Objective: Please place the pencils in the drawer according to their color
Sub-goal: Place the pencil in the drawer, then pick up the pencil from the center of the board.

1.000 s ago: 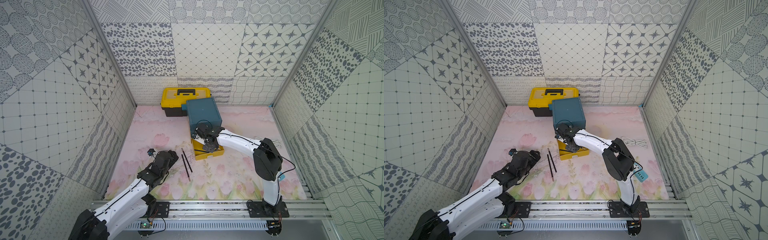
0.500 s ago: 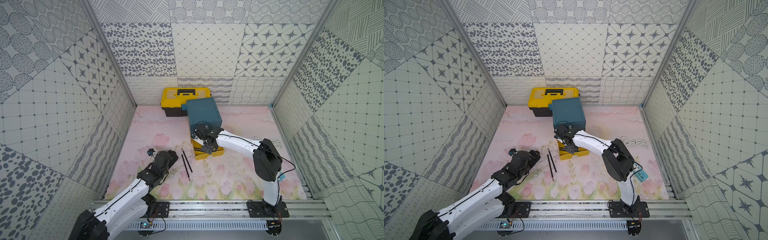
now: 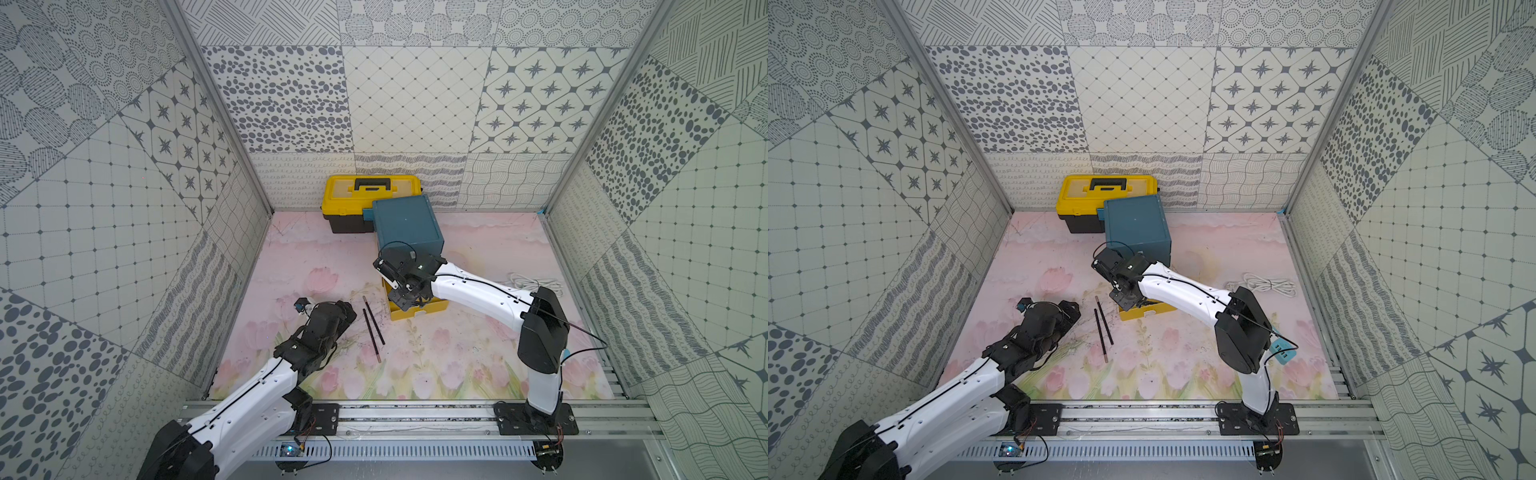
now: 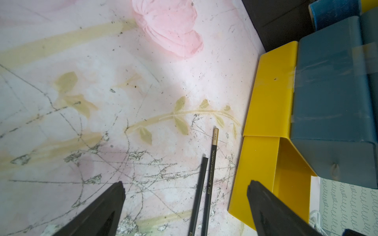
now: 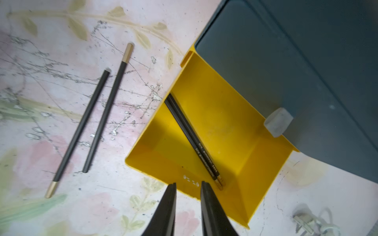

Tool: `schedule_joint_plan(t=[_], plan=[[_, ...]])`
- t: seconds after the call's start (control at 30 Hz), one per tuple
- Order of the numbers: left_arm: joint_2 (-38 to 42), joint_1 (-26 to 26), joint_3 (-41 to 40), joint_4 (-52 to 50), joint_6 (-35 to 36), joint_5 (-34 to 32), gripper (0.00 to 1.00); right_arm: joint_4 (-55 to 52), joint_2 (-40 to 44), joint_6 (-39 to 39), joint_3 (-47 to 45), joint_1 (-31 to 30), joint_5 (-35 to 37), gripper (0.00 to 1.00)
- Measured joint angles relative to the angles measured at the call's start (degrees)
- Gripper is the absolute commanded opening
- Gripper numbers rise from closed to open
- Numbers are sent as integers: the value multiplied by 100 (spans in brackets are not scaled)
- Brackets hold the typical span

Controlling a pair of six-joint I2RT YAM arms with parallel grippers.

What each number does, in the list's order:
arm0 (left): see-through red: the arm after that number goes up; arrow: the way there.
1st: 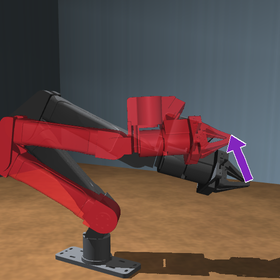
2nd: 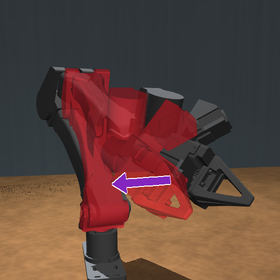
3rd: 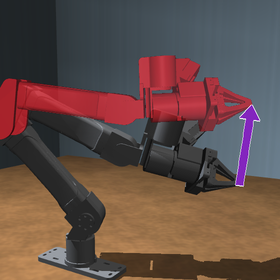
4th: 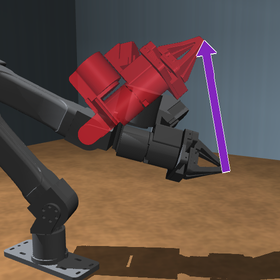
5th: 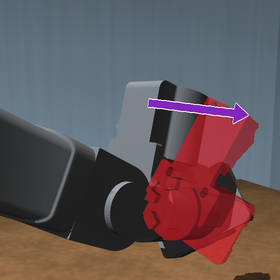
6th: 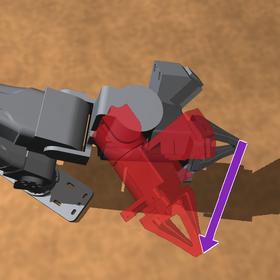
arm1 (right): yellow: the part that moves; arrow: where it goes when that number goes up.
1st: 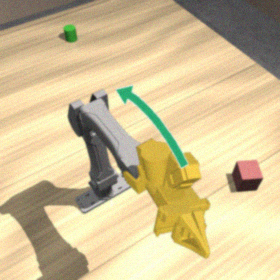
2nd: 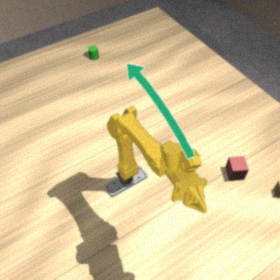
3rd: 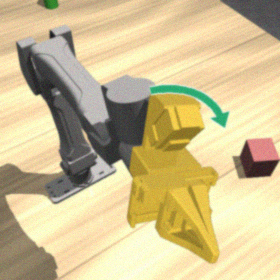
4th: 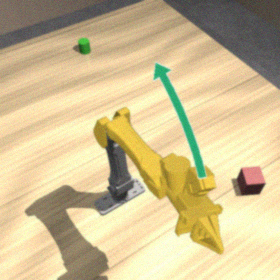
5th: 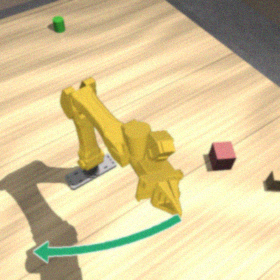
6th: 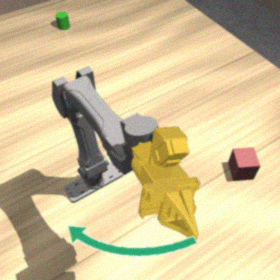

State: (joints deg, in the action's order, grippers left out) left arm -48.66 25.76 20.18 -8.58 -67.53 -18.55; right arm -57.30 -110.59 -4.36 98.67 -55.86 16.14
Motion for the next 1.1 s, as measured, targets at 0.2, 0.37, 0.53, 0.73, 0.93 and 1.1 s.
schedule_joint_plan(t=[0.2, 0.37, 0.53, 0.73, 0.93, 1.1], plan=[[33, 0, -42, 0, -22, 0, 99, -131, -31, -531, 380, -216, -315, 25], [127, 0, -101, -20, -68, -7, 99, -160, -330, -765, 885, -348, -564, 26], [332, 0, -208, -72, -168, -26, 99, -223, -909, -855, 1252, -409, -780, 26], [570, 0, -299, -162, -286, -127, 99, -323, -1537, -920, 1663, -428, -892, 30], [675, 0, -345, -262, -363, -243, 99, -380, -2015, -1005, 2092, -431, -911, 31], [693, 0, -348, -293, -407, -278, 99, -424, -2404, -1034, 2352, -431, -916, 31]])
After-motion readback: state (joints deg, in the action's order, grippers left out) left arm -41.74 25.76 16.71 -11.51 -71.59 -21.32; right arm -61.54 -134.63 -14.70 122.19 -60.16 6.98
